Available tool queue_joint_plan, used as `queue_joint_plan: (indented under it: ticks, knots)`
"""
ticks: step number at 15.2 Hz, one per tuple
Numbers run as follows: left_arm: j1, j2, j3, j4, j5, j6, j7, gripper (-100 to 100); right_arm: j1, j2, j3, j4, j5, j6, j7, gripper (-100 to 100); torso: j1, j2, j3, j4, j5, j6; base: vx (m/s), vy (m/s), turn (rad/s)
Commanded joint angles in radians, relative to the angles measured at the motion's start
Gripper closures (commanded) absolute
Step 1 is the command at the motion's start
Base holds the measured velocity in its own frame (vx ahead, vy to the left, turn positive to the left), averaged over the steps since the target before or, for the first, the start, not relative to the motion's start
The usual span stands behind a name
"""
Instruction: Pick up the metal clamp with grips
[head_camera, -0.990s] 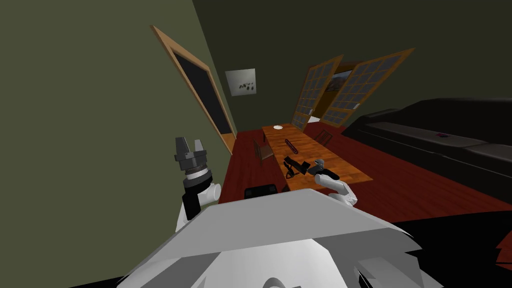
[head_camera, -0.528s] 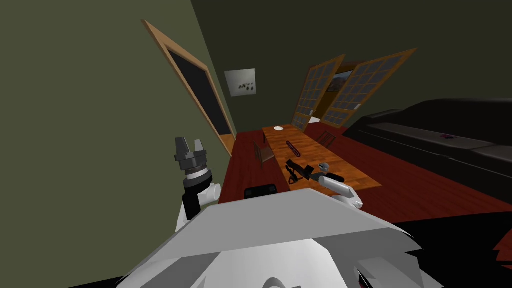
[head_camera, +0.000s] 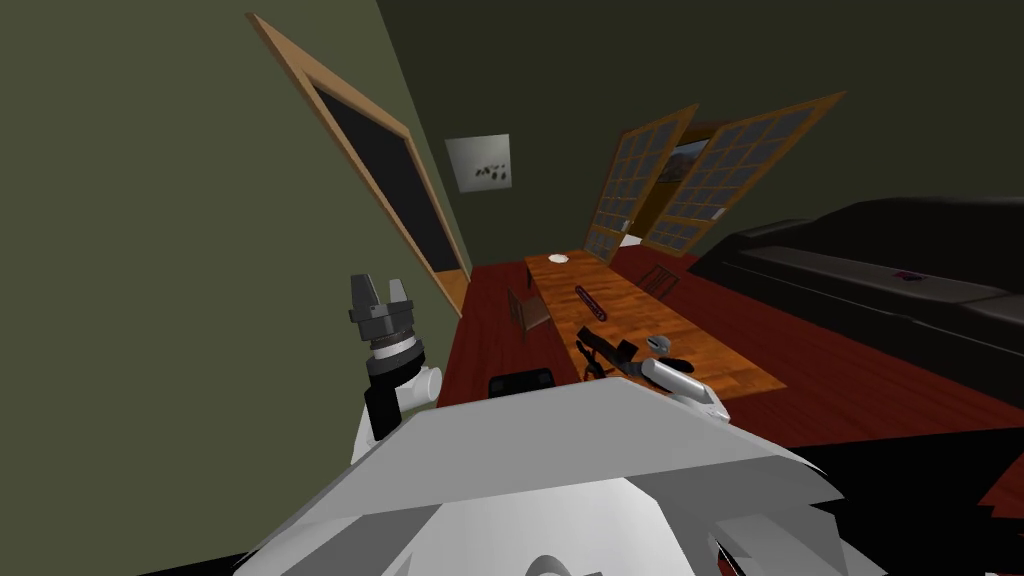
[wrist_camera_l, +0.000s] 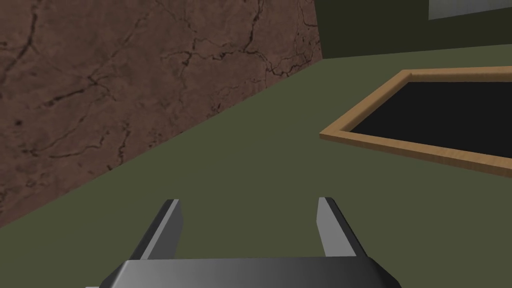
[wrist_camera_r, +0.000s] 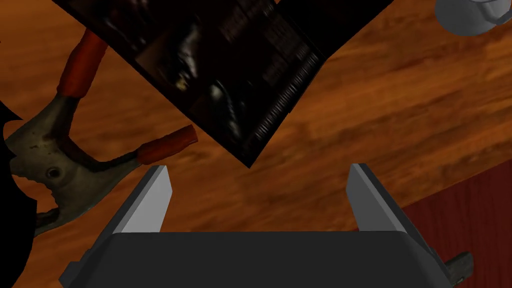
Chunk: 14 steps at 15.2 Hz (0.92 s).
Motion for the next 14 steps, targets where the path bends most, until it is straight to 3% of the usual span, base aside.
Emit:
queue_joint_plan:
  ticks: [1,3,6,8,13,14]
  knots:
    - [0.0,0.0,0.0,0.0,0.0,0.0,0.0,0,-0.007,-0.003,-0.036,0.05,-0.026,0.05,-0.043,-100,0.0,0.0,0.0,0.0,0.0,0.0,0.158,-0.004,-0.021]
    - [0.0,0.0,0.0,0.0,0.0,0.0,0.0,0,-0.007,-0.003,-0.036,0.052,-0.026,0.066,-0.043,-100,-0.001,-0.001,-0.001,0.0,0.0,0.0,0.142,-0.006,-0.007]
    - [0.0,0.0,0.0,0.0,0.0,0.0,0.0,0,-0.02,0.0,-0.084,0.118,-0.052,0.134,-0.103,-100,-0.001,0.0,0.0,0.0,0.0,0.0,0.139,-0.018,-0.014]
    - [0.0,0.0,0.0,0.0,0.0,0.0,0.0,0,-0.02,0.0,-0.084,0.122,-0.052,0.148,-0.103,-100,-0.002,0.0,0.0,0.0,0.0,0.0,0.119,-0.016,-0.009]
    - [0.0,0.0,0.0,0.0,0.0,0.0,0.0,0,-0.036,0.005,-0.146,0.213,-0.085,0.254,-0.181,-100,-0.001,0.0,0.0,0.0,0.0,0.0,0.136,-0.005,-0.016]
    - [0.0,0.0,0.0,0.0,0.0,0.0,0.0,0,-0.036,0.005,-0.146,0.213,-0.085,0.254,-0.181,-100,-0.001,-0.001,0.0,0.0,0.0,0.0,0.139,-0.019,-0.012]
